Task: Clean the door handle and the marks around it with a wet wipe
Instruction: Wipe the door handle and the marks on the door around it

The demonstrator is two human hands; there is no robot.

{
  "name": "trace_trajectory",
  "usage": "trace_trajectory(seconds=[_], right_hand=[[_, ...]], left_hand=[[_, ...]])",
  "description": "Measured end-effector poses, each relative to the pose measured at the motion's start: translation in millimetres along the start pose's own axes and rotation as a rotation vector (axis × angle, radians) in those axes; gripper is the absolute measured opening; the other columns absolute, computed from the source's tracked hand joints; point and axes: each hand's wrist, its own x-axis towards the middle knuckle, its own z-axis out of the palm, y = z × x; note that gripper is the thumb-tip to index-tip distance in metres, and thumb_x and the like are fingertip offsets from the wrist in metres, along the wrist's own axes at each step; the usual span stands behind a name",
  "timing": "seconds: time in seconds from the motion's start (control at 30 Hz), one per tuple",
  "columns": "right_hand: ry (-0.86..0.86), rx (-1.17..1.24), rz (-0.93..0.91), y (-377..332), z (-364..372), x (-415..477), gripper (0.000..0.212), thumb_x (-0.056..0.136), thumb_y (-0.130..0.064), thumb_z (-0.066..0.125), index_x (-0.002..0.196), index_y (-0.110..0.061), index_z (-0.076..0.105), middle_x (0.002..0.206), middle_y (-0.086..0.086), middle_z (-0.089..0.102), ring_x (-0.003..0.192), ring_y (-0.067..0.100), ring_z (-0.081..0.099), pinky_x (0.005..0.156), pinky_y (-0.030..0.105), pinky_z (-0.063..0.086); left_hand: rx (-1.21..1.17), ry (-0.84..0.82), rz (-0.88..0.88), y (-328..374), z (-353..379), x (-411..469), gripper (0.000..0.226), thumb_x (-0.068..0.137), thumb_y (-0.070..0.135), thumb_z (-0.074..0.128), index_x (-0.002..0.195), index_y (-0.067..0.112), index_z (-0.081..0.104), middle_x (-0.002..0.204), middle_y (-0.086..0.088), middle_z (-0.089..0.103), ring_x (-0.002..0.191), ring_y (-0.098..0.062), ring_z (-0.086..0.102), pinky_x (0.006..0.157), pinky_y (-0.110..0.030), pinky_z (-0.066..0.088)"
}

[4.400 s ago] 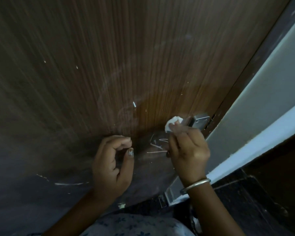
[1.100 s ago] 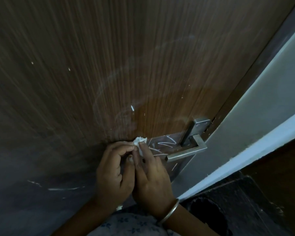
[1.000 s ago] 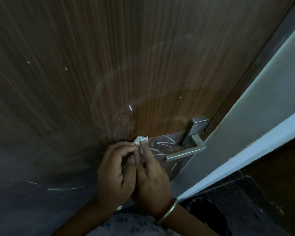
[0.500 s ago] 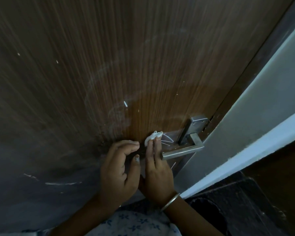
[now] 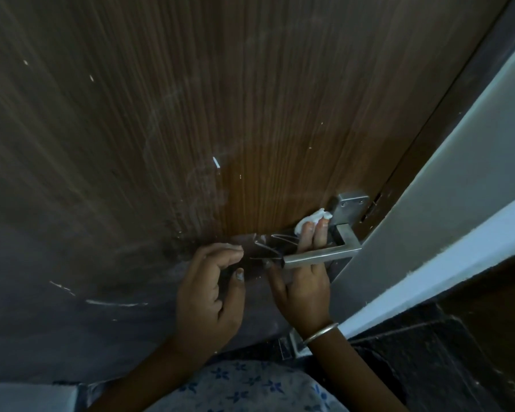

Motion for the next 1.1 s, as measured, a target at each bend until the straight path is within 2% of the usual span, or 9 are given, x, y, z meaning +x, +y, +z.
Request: trace_trajectory(seconds=[0.13, 0.37, 0.43, 0.53, 0.6, 0.7, 0.77, 0.93, 1.1], right_hand=[[0.006, 0.067, -0.016, -1, 3, -3, 0.081, 0.085, -0.034, 0.061, 0.144, -0.001, 0.017, 0.148, 0.03, 0.018, 0.146, 0.013, 0.006, 0.115, 0.018, 0.018], [0.034, 0.107, -0.055, -1, 6, -5, 0.081, 0.083, -0.032, 0.063, 0.141, 0.005, 0.021, 0.148, 0.023, 0.019, 0.144, 0.004, 0.007, 0.112, 0.013, 0.018], [-0.011, 0.147, -0.029, -6, 8, -8, 0.081, 0.083, -0.035, 0.063, 0.141, 0.004, 0.022, 0.148, 0.024, 0.023, 0.143, 0.007, 0.016, 0.109, 0.014, 0.028], [-0.15, 0.136, 0.015, -13, 9, -11, 0.077, 0.088, -0.05, 0.052, 0.142, -0.001, 0.026, 0.134, 0.029, 0.044, 0.123, 0.024, 0.05, 0.094, 0.026, 0.048], [-0.229, 0.105, -0.045, -18, 8, -10, 0.083, 0.089, -0.056, 0.044, 0.149, -0.012, 0.007, 0.142, 0.03, 0.037, 0.109, 0.032, 0.06, 0.084, 0.03, 0.049], [-0.259, 0.089, -0.182, -26, 9, -7, 0.086, 0.084, -0.045, 0.051, 0.149, -0.011, 0.005, 0.154, 0.015, 0.001, 0.105, 0.03, 0.061, 0.069, 0.028, 0.054], [-0.285, 0.096, -0.27, -32, 10, -8, 0.081, 0.084, -0.039, 0.052, 0.148, -0.01, 0.01, 0.155, 0.005, -0.007, 0.114, 0.028, 0.056, 0.075, 0.029, 0.055], [-0.288, 0.038, -0.346, -35, 10, -8, 0.074, 0.087, -0.035, 0.05, 0.147, -0.011, 0.015, 0.154, 0.009, 0.008, 0.1, 0.024, 0.064, 0.064, 0.026, 0.056], [-0.245, -0.071, -0.345, -21, 7, -9, 0.081, 0.085, -0.039, 0.056, 0.149, -0.017, 0.012, 0.156, 0.004, 0.011, 0.095, 0.021, 0.063, 0.067, 0.028, 0.056]], left_hand=[[0.028, 0.007, -0.016, -3, 0, -4, 0.021, 0.084, 0.012, 0.051, 0.104, 0.014, 0.057, 0.102, 0.009, 0.055, 0.097, -0.008, 0.06, 0.083, -0.021, 0.051], [0.017, -0.004, -0.052, -8, 1, -10, 0.023, 0.084, 0.014, 0.051, 0.106, 0.017, 0.055, 0.105, 0.012, 0.052, 0.1, -0.005, 0.058, 0.085, -0.018, 0.049], [0.018, -0.011, -0.066, -10, 1, -10, 0.024, 0.084, 0.015, 0.051, 0.108, 0.017, 0.054, 0.107, 0.013, 0.051, 0.101, -0.003, 0.057, 0.086, -0.014, 0.048], [0.028, -0.01, -0.086, -13, 0, -9, 0.026, 0.084, 0.017, 0.05, 0.11, 0.018, 0.054, 0.107, 0.016, 0.05, 0.103, 0.001, 0.056, 0.086, -0.01, 0.046], [0.042, -0.017, -0.079, -14, 1, -9, 0.027, 0.084, 0.017, 0.05, 0.111, 0.018, 0.053, 0.108, 0.018, 0.05, 0.104, 0.001, 0.056, 0.086, -0.011, 0.046], [0.046, -0.021, -0.078, -14, 2, -9, 0.028, 0.084, 0.016, 0.05, 0.112, 0.018, 0.054, 0.115, 0.015, 0.048, 0.105, 0.001, 0.055, 0.089, -0.012, 0.046], [0.068, -0.024, -0.072, -14, 3, -8, 0.03, 0.084, 0.017, 0.05, 0.113, 0.019, 0.052, 0.114, 0.013, 0.048, 0.107, 0.002, 0.053, 0.09, -0.013, 0.045], [0.109, -0.042, -0.062, -15, 2, -9, 0.03, 0.083, 0.017, 0.05, 0.114, 0.015, 0.052, 0.115, 0.002, 0.049, 0.109, 0.001, 0.05, 0.092, -0.013, 0.043], [0.064, -0.033, -0.051, -18, 6, -11, 0.03, 0.084, 0.014, 0.05, 0.114, 0.017, 0.053, 0.115, 0.016, 0.047, 0.107, -0.003, 0.053, 0.091, -0.015, 0.045]])
